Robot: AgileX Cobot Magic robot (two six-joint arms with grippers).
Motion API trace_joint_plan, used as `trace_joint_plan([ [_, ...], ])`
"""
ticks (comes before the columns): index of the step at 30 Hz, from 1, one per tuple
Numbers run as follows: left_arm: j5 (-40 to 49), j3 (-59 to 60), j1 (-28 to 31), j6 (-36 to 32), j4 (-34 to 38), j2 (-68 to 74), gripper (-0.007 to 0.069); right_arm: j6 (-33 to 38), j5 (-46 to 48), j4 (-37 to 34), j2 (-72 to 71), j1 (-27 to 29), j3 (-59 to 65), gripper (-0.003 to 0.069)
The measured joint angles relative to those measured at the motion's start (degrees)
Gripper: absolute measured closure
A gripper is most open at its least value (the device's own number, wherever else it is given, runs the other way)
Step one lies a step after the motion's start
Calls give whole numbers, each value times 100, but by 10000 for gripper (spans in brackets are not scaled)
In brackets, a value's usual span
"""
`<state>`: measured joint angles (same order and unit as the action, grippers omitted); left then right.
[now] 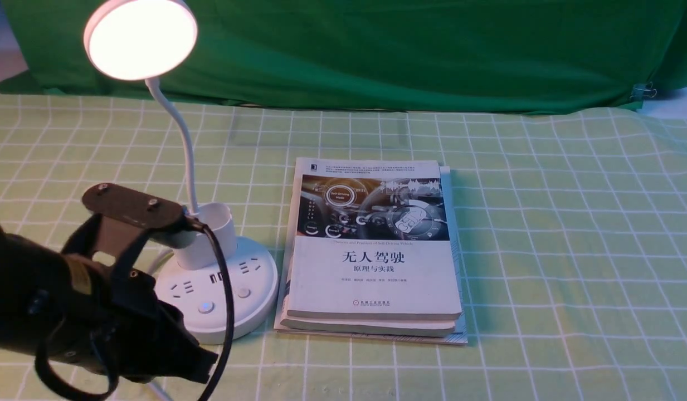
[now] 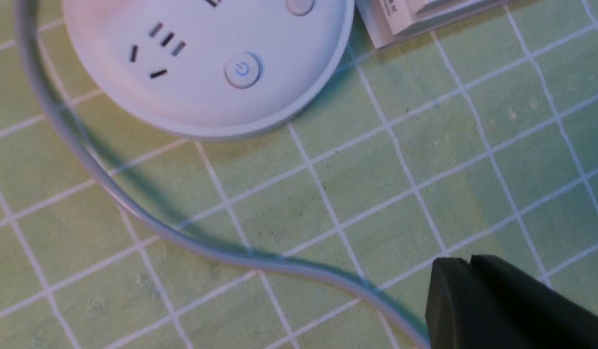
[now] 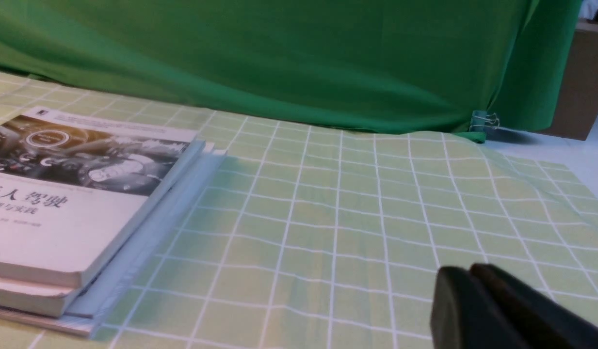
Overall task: Turn off the desk lamp on the green coffee tablecloth by hand.
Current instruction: 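Press the power button on the round power strip under the lamp with the left gripper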
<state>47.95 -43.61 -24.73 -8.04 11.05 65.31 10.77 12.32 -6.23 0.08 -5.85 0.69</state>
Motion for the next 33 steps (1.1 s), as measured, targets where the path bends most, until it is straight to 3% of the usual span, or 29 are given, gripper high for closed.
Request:
trace_joint_plan([
  [15,547,-725,-76,-5,-123,1134,620,0,0,0,0,0,0,629],
  [21,797,-1570,-297,-5,-511,2232,620,0,0,0,0,0,0,629],
  [33,1066,-3186,-189,45,-1157,3966,620,0,0,0,0,0,0,629],
])
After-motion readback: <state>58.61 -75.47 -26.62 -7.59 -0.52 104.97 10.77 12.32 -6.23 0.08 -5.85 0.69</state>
